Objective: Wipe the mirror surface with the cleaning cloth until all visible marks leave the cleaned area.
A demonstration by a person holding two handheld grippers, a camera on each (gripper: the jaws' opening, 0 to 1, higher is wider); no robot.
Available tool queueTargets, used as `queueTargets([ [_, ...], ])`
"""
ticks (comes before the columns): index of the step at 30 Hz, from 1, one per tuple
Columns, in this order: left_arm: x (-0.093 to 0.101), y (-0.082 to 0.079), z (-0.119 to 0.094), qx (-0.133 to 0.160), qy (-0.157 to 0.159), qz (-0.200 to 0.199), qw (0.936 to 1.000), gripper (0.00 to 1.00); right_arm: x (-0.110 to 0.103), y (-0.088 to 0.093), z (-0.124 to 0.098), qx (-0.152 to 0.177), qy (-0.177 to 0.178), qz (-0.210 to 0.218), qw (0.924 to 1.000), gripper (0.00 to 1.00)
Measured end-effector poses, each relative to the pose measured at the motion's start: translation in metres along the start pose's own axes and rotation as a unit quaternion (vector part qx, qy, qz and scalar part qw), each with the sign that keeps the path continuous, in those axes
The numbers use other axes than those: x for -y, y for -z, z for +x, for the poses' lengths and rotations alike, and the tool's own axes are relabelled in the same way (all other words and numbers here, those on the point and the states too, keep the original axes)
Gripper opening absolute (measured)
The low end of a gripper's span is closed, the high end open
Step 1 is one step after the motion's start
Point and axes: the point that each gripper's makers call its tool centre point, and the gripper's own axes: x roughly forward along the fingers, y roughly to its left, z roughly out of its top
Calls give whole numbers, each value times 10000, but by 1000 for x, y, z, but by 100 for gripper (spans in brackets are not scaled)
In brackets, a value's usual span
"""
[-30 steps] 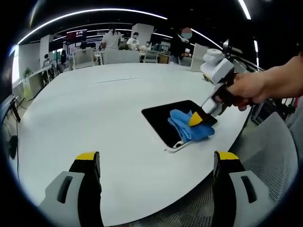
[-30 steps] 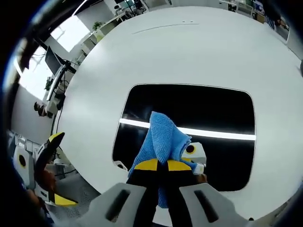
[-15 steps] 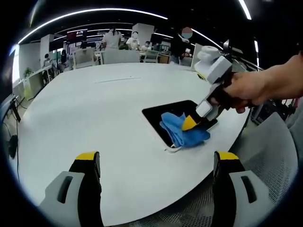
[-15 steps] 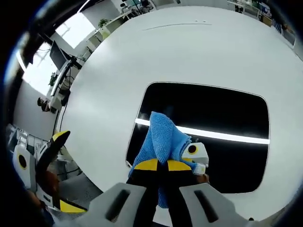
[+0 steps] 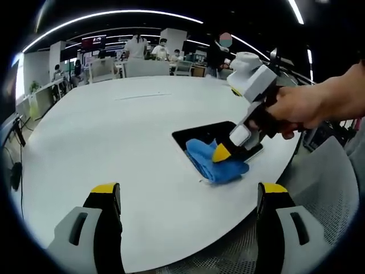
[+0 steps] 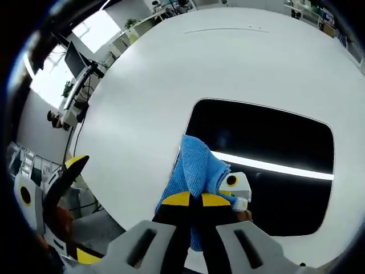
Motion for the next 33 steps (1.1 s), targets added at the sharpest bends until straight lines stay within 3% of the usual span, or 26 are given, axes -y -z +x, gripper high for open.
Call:
queueTargets([
  [33, -1, 1, 0, -31, -29, 6, 10000, 99, -6, -1, -2, -94, -60, -258, 9996, 0],
])
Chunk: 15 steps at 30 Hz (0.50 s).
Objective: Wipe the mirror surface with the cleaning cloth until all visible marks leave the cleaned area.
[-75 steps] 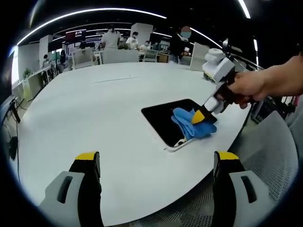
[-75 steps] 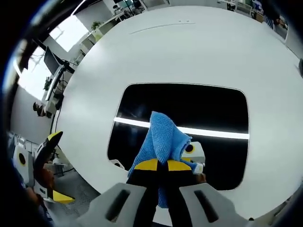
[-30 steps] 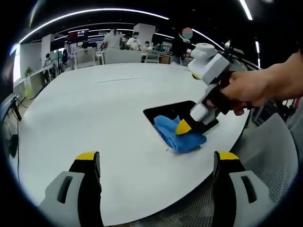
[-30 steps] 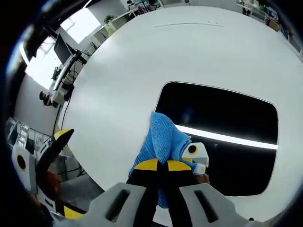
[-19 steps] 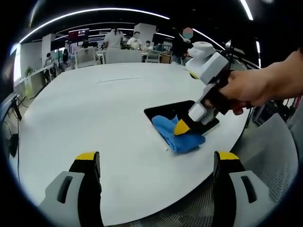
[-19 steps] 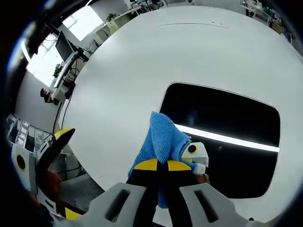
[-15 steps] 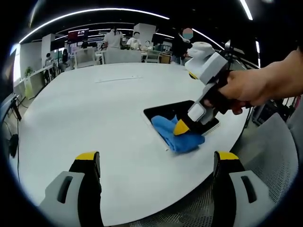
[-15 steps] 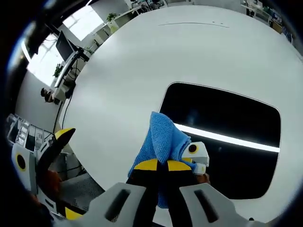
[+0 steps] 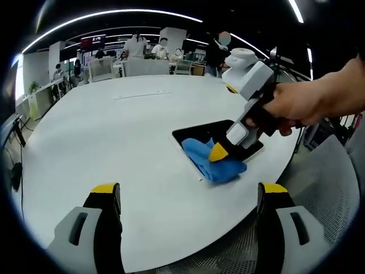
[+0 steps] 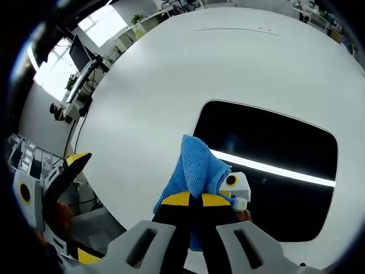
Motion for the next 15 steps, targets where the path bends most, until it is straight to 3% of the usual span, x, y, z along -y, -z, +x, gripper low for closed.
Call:
queueTargets([
  [15, 2, 2, 1, -66, 48, 20, 10000, 99, 10, -9, 6, 11, 4, 76, 10000, 0],
])
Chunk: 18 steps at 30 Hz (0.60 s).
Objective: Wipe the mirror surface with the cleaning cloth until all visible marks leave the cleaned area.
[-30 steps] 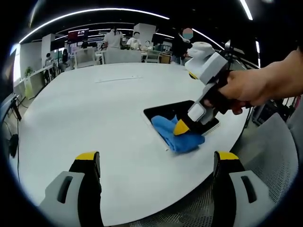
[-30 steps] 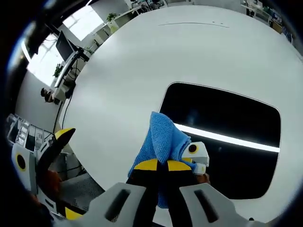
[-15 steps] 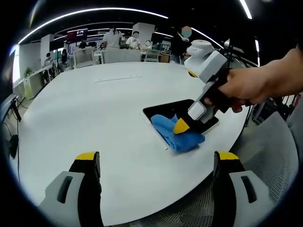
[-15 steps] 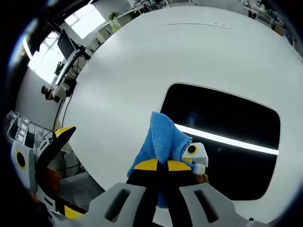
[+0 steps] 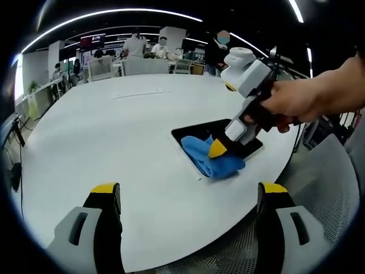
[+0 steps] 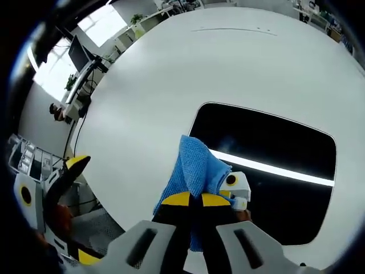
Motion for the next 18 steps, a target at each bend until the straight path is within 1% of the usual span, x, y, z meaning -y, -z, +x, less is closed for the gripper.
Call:
queueTargets([
  [7, 0, 0, 0, 14, 4, -23, 10000, 99, -1, -2, 0, -5, -21, -51, 10000, 0],
  [13, 0, 0, 0, 7, 2, -23, 10000, 99, 4, -11, 1, 18, 7, -32, 10000, 0],
  [18, -1, -2, 0, 65, -20, -47, 10000, 99, 7, -18, 3, 18, 39, -82, 10000, 0],
])
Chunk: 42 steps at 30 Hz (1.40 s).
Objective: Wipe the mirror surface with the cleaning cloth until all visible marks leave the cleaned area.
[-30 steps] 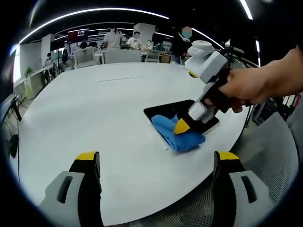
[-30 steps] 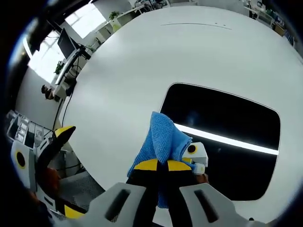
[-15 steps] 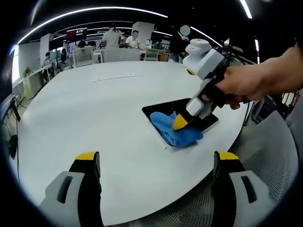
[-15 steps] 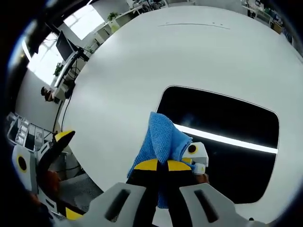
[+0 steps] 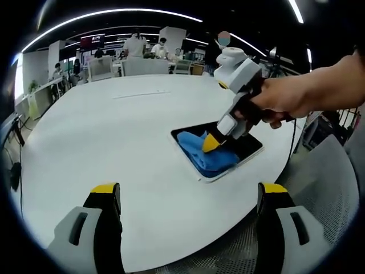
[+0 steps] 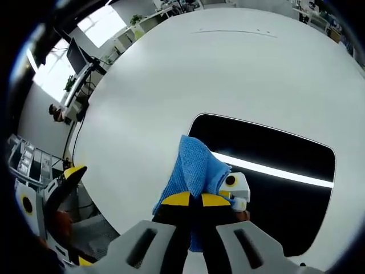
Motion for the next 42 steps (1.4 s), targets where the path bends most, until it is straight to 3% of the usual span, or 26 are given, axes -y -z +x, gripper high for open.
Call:
queueTargets([
  [31, -1, -1, 0, 12, -13, -71, 10000, 99, 8, -25, 4, -10, 131, -125, 9998, 0],
  [42, 3, 1, 2, -40, 57, -55, 10000, 99, 14, -45, 11, 9, 250, -172, 9995, 0],
])
